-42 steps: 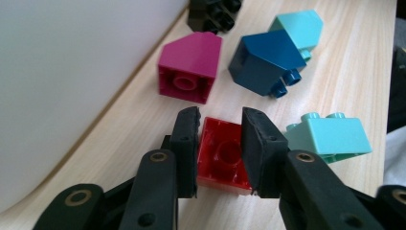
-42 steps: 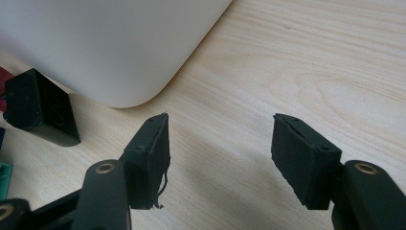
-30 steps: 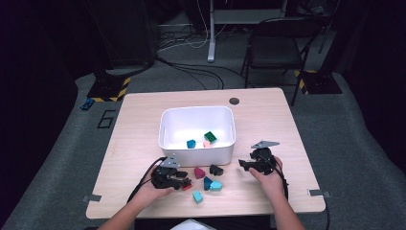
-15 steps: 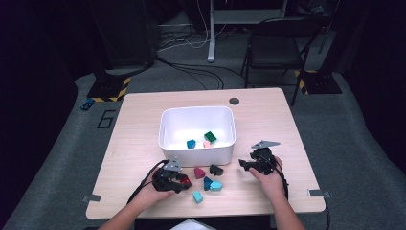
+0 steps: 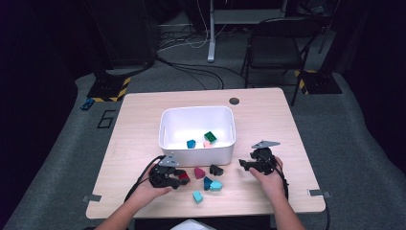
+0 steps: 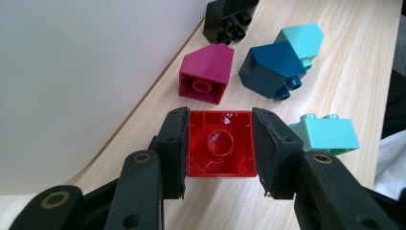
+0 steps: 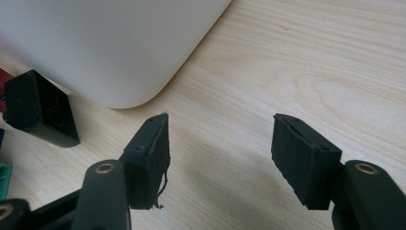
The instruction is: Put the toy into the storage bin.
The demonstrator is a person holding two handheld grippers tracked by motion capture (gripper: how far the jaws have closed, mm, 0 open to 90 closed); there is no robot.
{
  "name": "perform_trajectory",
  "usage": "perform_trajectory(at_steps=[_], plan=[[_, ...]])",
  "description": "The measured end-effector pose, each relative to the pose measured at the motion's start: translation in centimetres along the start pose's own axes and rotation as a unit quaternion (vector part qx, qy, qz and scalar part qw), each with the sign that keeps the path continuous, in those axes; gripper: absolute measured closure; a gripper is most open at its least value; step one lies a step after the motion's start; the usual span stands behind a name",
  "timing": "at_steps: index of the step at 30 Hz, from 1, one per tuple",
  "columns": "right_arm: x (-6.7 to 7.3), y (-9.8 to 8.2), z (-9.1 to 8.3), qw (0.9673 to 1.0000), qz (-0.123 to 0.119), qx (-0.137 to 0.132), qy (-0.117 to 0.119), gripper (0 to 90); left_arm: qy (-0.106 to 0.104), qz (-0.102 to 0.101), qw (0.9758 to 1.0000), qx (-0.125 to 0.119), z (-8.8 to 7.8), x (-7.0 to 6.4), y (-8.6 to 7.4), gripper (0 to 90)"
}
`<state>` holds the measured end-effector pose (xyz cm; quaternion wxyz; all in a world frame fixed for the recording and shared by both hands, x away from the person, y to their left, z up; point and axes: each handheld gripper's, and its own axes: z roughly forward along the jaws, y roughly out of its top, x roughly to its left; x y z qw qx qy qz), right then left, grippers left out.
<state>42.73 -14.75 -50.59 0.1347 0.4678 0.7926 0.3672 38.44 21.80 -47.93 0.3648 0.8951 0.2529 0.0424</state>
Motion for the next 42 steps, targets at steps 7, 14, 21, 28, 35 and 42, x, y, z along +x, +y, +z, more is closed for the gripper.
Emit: perform_trajectory(at_steps=[7,14,21,28,35,42], plan=[[0.0,0.0,0.0,1.0000,0.001,0.000,0.000,37.7,0.000,-0.007,1.0000,-0.004,-1.0,0.1,0.7,58.4],[0.0,0.0,0.0,1.0000,0.001,0.000,0.003,37.7,0.000,-0.005,0.9999,-0.011,-2.3,0.1,1.7,58.4],[0.0,0.0,0.0,1.0000,-0.003,0.001,0.002,37.7,0.002,-0.001,1.0000,-0.010,-3.3,-0.1,2.5,58.4],[0.0,0.0,0.0,1.0000,-0.002,0.002,0.003,37.6,0.001,0.008,0.9999,-0.009,-4.3,-0.2,3.6,58.4],[0.0,0.0,0.0,1.0000,-0.002,0.002,0.002,37.6,-0.004,0.010,0.9998,-0.014,-5.3,-0.1,4.7,58.4],[0.0,0.0,0.0,1.0000,-0.001,0.002,0.001,37.5,-0.003,0.010,0.9997,-0.021,-6.3,0.2,5.8,58.4]])
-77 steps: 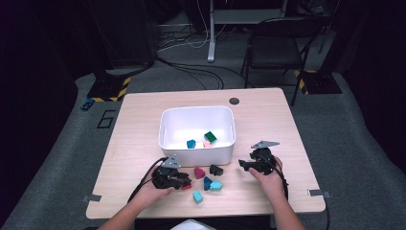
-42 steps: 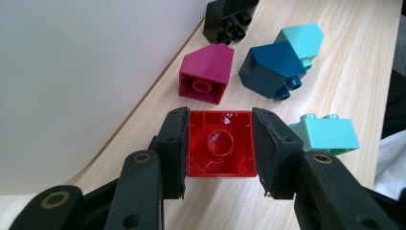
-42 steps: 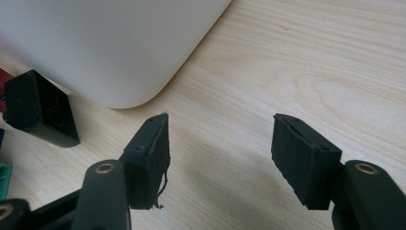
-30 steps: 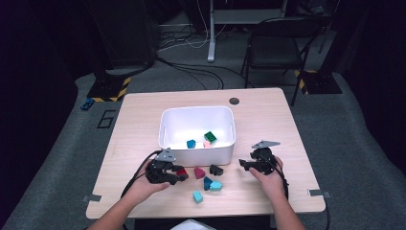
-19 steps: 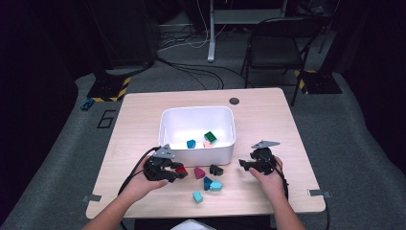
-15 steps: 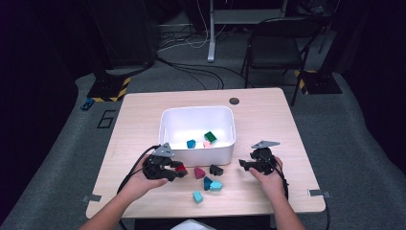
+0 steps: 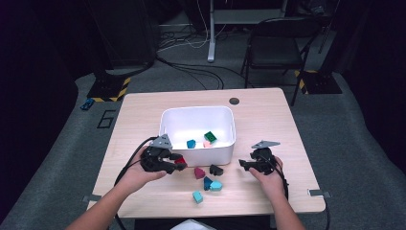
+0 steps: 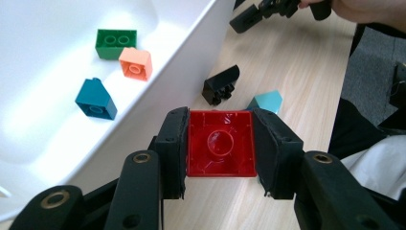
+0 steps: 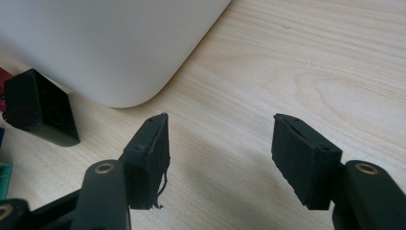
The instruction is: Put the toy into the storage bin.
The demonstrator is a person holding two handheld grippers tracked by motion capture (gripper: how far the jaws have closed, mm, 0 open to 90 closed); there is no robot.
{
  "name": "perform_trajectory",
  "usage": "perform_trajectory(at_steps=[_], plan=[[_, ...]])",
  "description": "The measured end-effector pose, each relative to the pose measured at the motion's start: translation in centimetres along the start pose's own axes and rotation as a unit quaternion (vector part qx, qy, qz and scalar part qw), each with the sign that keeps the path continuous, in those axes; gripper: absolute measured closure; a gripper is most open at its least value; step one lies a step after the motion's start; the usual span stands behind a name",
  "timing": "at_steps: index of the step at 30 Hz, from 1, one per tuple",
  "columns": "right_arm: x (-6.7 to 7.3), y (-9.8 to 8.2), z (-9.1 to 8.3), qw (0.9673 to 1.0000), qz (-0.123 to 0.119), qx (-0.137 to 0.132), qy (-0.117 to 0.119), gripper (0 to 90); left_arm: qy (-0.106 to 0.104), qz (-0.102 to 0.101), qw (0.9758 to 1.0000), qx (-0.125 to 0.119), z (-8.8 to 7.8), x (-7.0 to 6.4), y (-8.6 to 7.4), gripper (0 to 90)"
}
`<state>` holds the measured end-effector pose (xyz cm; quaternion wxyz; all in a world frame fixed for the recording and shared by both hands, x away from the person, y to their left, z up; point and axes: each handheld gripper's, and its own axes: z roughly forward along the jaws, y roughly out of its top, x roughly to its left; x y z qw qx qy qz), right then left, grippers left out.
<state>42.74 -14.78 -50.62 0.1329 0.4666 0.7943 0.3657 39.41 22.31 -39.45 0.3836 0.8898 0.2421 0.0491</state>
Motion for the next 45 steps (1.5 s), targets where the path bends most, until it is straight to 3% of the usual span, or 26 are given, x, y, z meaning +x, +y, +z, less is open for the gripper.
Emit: perform_trajectory(at_steps=[13,17,28,36,45], plan=[[0.0,0.0,0.0,1.0000,0.001,0.000,0.001,37.5,0.004,-0.004,0.9999,-0.015,-1.3,1.0,1.9,58.4],[-0.1,0.0,0.0,1.0000,0.001,0.000,0.000,37.5,-0.007,-0.013,0.9997,-0.021,-1.4,1.5,2.4,58.4],[-0.1,0.0,0.0,1.0000,0.000,-0.001,0.001,37.5,0.004,0.005,0.9996,-0.027,-2.3,1.2,4.2,58.4],[-0.1,0.0,0.0,1.0000,0.001,0.000,-0.001,37.5,0.010,0.009,0.9995,-0.028,-2.3,2.1,5.8,58.4],[-0.3,0.0,0.0,1.0000,0.000,-0.005,0.000,37.5,0.013,0.004,0.9995,-0.030,-1.1,3.6,7.2,58.4]])
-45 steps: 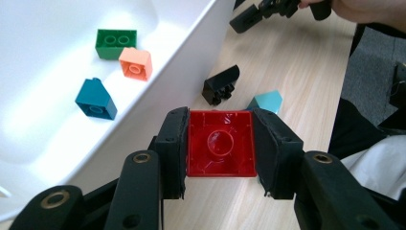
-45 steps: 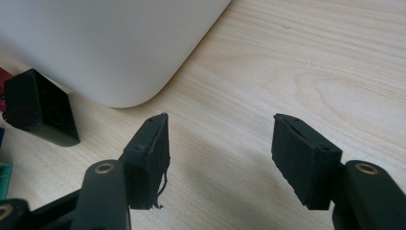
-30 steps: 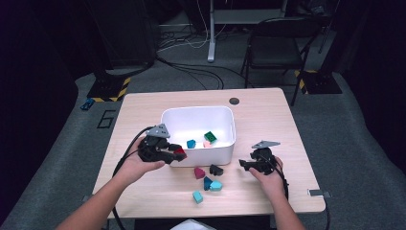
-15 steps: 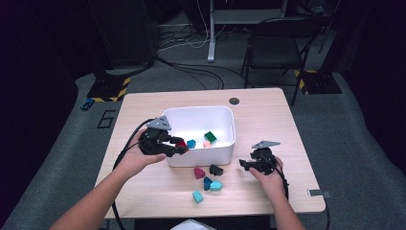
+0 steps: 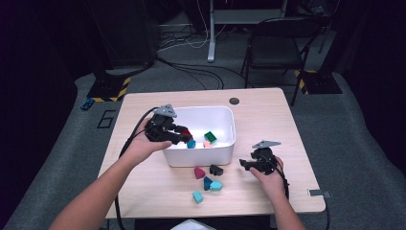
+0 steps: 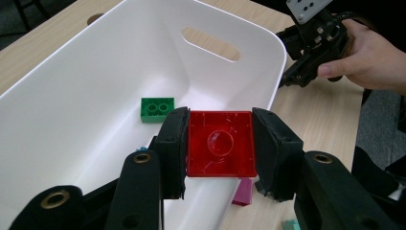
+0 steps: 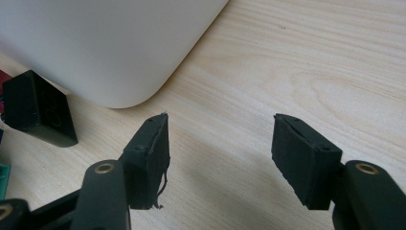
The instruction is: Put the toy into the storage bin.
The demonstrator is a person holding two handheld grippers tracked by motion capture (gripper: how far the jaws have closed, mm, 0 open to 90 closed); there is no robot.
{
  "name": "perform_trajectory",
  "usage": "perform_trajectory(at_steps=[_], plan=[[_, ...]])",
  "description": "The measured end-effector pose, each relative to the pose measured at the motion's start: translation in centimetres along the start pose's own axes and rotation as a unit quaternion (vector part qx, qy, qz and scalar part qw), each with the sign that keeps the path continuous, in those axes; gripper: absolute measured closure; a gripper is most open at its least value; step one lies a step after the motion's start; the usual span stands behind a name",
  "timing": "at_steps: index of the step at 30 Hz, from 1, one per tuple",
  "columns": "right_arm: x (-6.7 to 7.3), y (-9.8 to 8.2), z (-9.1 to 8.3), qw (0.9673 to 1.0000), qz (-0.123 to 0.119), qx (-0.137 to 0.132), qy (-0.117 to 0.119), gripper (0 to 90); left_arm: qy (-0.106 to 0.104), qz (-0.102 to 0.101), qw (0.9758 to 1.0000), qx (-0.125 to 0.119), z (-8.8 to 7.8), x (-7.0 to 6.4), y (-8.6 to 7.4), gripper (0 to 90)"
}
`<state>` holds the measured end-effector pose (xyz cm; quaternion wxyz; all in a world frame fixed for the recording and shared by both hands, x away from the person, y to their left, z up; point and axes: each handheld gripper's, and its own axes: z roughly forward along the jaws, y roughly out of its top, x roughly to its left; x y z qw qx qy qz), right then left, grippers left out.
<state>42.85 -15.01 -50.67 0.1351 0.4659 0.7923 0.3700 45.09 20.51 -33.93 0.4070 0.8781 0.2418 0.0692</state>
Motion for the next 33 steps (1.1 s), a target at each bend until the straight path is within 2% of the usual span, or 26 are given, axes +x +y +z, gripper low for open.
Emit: perform_trajectory(at_steps=[19,26,33], plan=[[0.0,0.0,0.0,1.0000,0.003,0.000,-0.001,37.5,0.006,-0.008,1.0000,-0.001,4.0,2.1,2.3,58.4],[-0.1,0.0,0.0,1.0000,0.003,0.000,-0.001,37.4,0.010,-0.006,0.9999,0.007,6.0,2.8,2.5,58.4],[-0.2,0.0,0.0,1.0000,-0.003,-0.001,0.000,37.5,0.014,-0.017,0.9997,0.014,7.6,3.6,2.6,58.4]])
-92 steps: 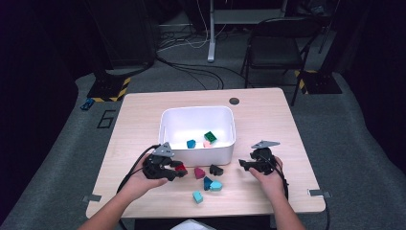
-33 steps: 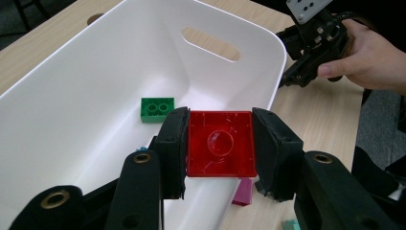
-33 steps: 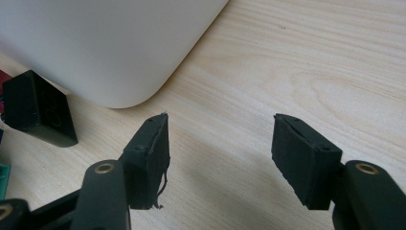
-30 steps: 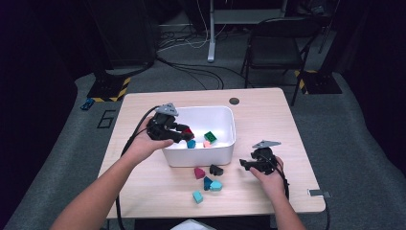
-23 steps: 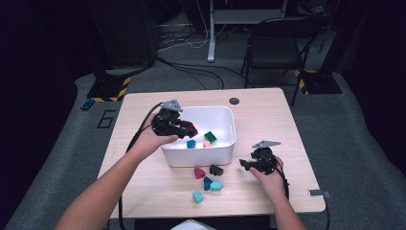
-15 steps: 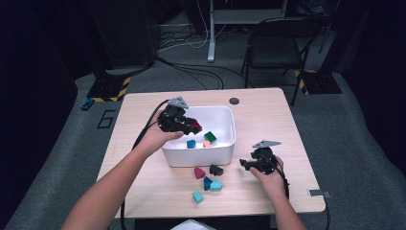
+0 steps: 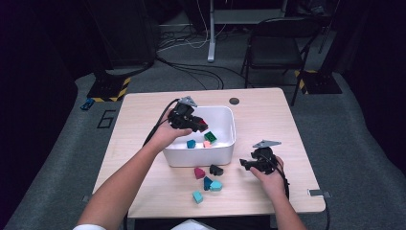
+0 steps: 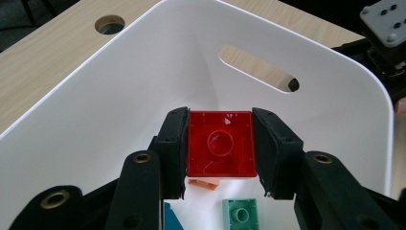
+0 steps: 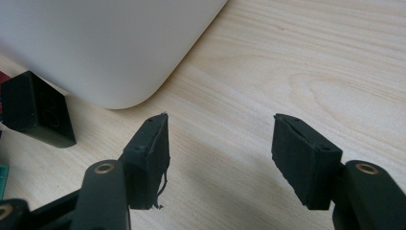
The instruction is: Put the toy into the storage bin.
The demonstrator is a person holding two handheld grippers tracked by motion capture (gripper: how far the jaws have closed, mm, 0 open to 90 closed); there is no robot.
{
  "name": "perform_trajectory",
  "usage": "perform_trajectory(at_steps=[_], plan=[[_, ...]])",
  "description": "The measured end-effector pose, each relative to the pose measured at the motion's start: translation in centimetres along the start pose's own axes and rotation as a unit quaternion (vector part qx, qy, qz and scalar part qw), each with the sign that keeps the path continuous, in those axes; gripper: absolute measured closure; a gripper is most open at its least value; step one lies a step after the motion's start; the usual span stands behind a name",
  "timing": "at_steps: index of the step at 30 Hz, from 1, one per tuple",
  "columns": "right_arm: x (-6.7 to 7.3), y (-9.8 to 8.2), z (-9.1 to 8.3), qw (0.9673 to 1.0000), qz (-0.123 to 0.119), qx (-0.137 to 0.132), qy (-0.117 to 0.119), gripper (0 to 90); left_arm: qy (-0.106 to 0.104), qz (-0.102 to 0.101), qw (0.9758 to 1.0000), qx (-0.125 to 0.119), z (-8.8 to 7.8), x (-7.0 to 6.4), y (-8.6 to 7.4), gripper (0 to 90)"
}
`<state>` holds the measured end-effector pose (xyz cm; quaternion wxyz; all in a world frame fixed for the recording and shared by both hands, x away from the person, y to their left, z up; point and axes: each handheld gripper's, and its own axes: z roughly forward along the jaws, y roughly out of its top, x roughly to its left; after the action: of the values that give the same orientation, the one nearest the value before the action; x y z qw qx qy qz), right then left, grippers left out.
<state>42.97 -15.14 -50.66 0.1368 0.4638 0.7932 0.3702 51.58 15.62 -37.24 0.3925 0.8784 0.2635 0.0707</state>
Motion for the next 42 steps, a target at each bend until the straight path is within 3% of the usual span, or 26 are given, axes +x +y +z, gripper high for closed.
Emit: perform_trajectory(at_steps=[10,15,22,29,37,42], plan=[[0.0,0.0,0.0,1.0000,-0.002,0.000,0.002,37.5,0.009,-0.010,0.9998,0.013,1.4,0.9,-0.1,58.2],[0.1,0.0,0.0,1.0000,0.003,0.000,0.000,37.4,0.011,-0.007,0.9996,0.025,1.4,0.7,-0.2,51.8],[0.2,0.0,0.0,1.0000,0.005,0.006,0.002,37.5,0.011,0.009,0.9999,0.000,-0.8,-0.5,0.1,50.9],[0.1,0.0,0.0,1.0000,0.006,0.005,0.001,37.4,0.008,0.036,0.9990,-0.024,-3.7,-2.9,-0.5,48.3],[0.3,0.0,0.0,1.0000,0.006,0.005,-0.001,37.5,-0.010,0.057,0.9979,-0.028,-5.7,-5.4,-1.8,48.3],[0.2,0.0,0.0,1.0000,0.002,0.002,-0.002,37.5,-0.009,0.068,0.9972,-0.031,-6.5,-6.4,-3.2,48.5]])
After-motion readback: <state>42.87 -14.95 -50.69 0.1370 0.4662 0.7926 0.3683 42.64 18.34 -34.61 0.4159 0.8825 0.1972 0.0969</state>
